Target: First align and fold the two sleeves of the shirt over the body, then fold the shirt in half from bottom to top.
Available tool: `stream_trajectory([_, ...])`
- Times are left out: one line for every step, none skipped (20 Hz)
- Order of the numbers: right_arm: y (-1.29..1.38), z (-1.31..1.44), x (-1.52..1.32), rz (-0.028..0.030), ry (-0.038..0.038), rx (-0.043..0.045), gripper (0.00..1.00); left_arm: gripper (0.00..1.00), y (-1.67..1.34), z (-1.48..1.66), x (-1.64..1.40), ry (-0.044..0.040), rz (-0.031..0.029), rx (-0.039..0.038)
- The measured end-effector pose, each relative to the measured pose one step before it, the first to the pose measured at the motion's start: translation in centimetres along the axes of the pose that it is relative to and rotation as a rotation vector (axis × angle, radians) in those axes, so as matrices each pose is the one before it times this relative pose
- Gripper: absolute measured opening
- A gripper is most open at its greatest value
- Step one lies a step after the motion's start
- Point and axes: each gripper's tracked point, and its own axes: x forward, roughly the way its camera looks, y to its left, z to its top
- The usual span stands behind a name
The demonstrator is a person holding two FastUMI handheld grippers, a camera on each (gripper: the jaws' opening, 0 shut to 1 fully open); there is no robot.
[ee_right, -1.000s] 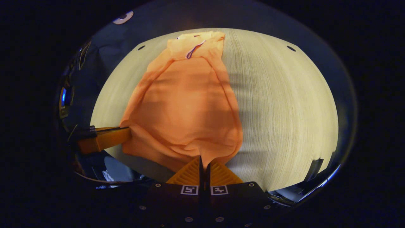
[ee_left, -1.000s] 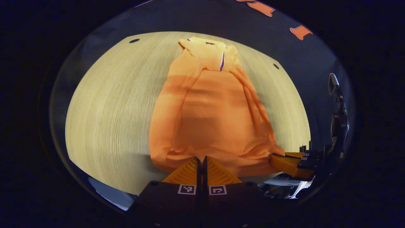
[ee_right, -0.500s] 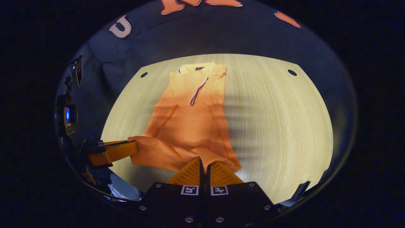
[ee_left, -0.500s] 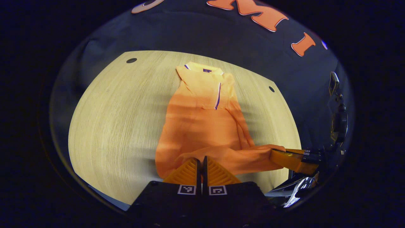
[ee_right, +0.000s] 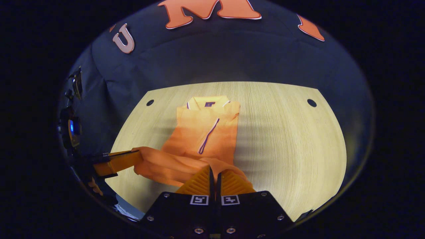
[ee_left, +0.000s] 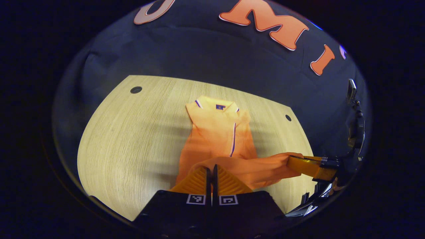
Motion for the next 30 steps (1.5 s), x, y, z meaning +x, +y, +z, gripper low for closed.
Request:
stream_trajectory([-0.323,0.664,0.524,-0.01402,-0.00706,-0.00649,0.00,0.00,-0.109,1.151,0.866,-0.00669,-0.00386,-0.00322])
stream_trajectory([-0.460,0.930,0.648,-0.01504,-0.01398,-0.01010,0.00,0.00,-0.151,1.141,0.940,-0.01075,-0.01570,-0.01984])
stream_trajectory([-0.418,0.846,0.854,-0.01010,-0.00731,-0.00523,0.00,0.01,0.039,1.171,0.752,-0.01346,-0.00730,-0.01406])
stream_trajectory([-0.262,0.906,0.725,-0.00715,-0.01180,0.00065,0.00,0.01,0.519,1.332,0.767,-0.01973,0.00825,0.00618])
stream_trajectory([-0.115,0.806,0.787,0.00108,-0.00878,0.00304,0.00,0.01,0.535,1.045,0.815,-0.01624,0.00767,0.00626])
stream_trajectory([-0.152,0.738,0.909,-0.00539,-0.00099,0.00838,0.00,0.00,0.028,1.132,1.185,-0.00436,-0.00043,-0.00234])
stream_trajectory([-0.109,0.724,0.874,0.00212,-0.00132,0.00903,0.00,0.00,0.121,0.876,0.925,0.00019,-0.00210,-0.00213])
stream_trajectory([-0.117,0.912,0.880,-0.00293,-0.01198,0.00787,0.00,0.00,0.233,0.499,1.258,0.00275,0.00587,-0.00230])
stream_trajectory([-0.260,0.671,1.133,-0.00541,0.00049,0.00296,0.00,0.01,0.305,0.472,1.004,0.00237,0.00566,0.01019])
stream_trajectory([-0.305,0.627,1.054,-0.01315,-0.00420,-0.01068,0.00,0.01,0.106,0.265,1.108,0.00387,-0.00374,0.00481])
stream_trajectory([-0.483,0.430,1.158,-0.02154,-0.00035,-0.02156,0.00,0.00,-0.100,0.375,0.938,0.00460,-0.00285,-0.00311])
stream_trajectory([-0.078,0.275,1.154,-0.00902,0.00682,-0.01589,0.00,0.00,0.214,-0.063,1.086,0.01966,0.00158,0.00219])
stream_trajectory([-0.091,0.347,1.043,-0.00924,0.00455,-0.00273,0.00,0.01,0.218,0.438,1.057,0.00503,0.00113,0.00537])
stream_trajectory([0.019,0.272,1.115,-0.00389,0.00731,-0.00177,0.00,0.01,0.229,0.388,1.022,0.00814,0.00658,0.00610])
stream_trajectory([-0.048,0.283,1.056,-0.00269,0.00818,0.00613,0.00,0.01,0.422,0.369,0.915,0.00420,0.01046,0.01923])
stream_trajectory([-0.006,0.273,0.985,-0.00291,0.00224,0.01491,0.00,0.01,0.279,0.303,0.926,0.00561,0.00614,0.01667])
stream_trajectory([-0.076,0.277,0.685,-0.00353,0.00252,0.01085,0.00,0.01,0.139,0.288,0.706,0.00182,0.00320,0.00234])
stream_trajectory([-0.457,0.367,0.713,-0.01336,-0.00137,0.01047,0.01,0.00,0.108,0.188,0.749,0.00438,0.00128,-0.00884])
stream_trajectory([-0.183,0.263,0.757,-0.00900,-0.00485,0.01354,0.02,0.01,-0.043,0.112,0.590,0.00793,-0.00485,-0.01325])
stream_trajectory([0.080,0.176,0.684,-0.00026,-0.00299,0.00542,0.02,0.01,0.240,0.049,0.659,0.00642,0.00598,-0.01285])
stream_trajectory([-0.161,0.133,0.615,-0.00984,-0.00637,0.00085,0.02,0.01,0.454,0.012,0.626,0.00154,0.01734,0.00112])
stream_trajectory([-0.675,0.401,0.441,-0.02506,-0.01247,-0.01006,0.04,0.03,1.105,0.271,0.529,-0.01446,0.03788,0.01577])
stream_trajectory([-0.441,0.163,0.048,-0.01214,-0.01185,-0.00711,0.16,0.13,1.037,0.237,0.079,-0.01589,0.03497,0.01600])
stream_trajectory([-0.233,0.053,0.049,-0.00598,-0.00438,0.00154,0.18,0.34,0.440,0.769,0.043,-0.02000,0.01976,0.01423])
stream_trajectory([-0.455,0.106,0.126,-0.01343,-0.00202,0.00660,0.19,0.56,0.831,0.899,-0.096,-0.01735,0.02736,0.01281])
stream_trajectory([-0.318,0.204,0.056,0.00152,-0.00802,0.00198,0.40,0.77,0.561,0.135,-0.146,-0.01393,0.01522,0.00071])
stream_trajectory([-0.238,0.338,-0.221,0.00022,-0.00973,0.00419,0.60,0.98,0.399,0.359,-0.300,-0.01454,0.00533,-0.00246])
stream_trajectory([-0.268,-0.009,0.032,0.00059,-0.00245,0.00607,0.80,0.98,0.264,0.032,-0.118,-0.01031,0.00032,-0.00960])
stream_trajectory([-0.101,0.221,-0.162,0.00316,-0.00408,0.00844,1.00,0.99,0.018,0.141,-0.186,-0.00599,-0.00180,-0.01137])
stream_trajectory([-0.120,0.163,-0.297,-0.00155,-0.00367,0.00836,1.00,0.99,0.000,-0.062,-0.271,-0.00037,-0.00260,-0.00860])
